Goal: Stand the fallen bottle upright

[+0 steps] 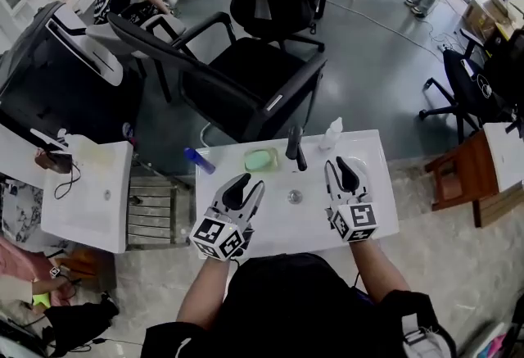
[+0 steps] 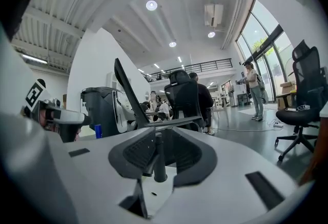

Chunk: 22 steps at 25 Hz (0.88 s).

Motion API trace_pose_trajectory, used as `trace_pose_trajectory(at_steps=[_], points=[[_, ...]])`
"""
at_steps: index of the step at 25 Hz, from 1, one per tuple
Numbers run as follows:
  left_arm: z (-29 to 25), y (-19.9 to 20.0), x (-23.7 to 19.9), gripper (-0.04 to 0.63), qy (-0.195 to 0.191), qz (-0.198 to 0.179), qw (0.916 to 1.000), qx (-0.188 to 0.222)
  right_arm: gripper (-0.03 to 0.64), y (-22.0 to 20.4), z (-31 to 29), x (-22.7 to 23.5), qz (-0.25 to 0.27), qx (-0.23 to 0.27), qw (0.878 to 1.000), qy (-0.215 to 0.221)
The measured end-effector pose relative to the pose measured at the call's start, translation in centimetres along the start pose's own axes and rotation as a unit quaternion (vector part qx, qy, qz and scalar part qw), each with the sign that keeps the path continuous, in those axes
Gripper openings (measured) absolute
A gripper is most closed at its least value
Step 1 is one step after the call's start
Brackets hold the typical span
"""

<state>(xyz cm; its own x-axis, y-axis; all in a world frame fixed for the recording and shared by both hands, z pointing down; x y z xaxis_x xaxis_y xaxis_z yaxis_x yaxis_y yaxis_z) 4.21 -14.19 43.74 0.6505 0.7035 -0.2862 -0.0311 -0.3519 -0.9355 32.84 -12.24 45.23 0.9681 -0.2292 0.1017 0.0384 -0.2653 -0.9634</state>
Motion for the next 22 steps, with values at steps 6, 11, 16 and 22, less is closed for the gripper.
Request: trace_pose_trajectory(at_steps=[6, 11, 16, 22], points=[[1.7, 0.2, -1.8, 0.142, -0.004, 0.011, 0.9999, 0.001, 0.067, 0.6, 1.2, -2.7, -0.020, 0.012, 1.000, -0.009], [2.7, 0.3, -2.4, 0.117, -0.019, 0.006, 0.9998, 0.009, 0.034, 0.6, 2.4, -4.6, -0.019, 0.018, 1.000, -0.001], [3.3, 0.4, -2.4, 0.060, -0.017, -0.001, 0.9998, 0.013, 0.029, 0.2, 2.6, -5.9, -0.018, 0.016, 1.000, 0.006], [3.7, 0.7, -2.7, 0.030, -0.011, -0.005, 0.9998, 0.014, 0.029, 0.3, 3.1, -6.2, -0.014, 0.018, 1.000, 0.005]])
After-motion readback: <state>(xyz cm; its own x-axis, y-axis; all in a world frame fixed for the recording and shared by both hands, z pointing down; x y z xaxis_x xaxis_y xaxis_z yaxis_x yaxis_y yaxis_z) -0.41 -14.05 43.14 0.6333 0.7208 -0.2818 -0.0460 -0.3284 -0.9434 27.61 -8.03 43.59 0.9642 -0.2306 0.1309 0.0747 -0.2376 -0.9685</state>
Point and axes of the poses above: the fingertips, and each gripper's own axes: z backward along the fingers, x to its right, y out of its top, the point moved 9 cm from there along z, backward along the fingers, and after that the axes turned 8 degrees about -x, right-handed, at the moved point
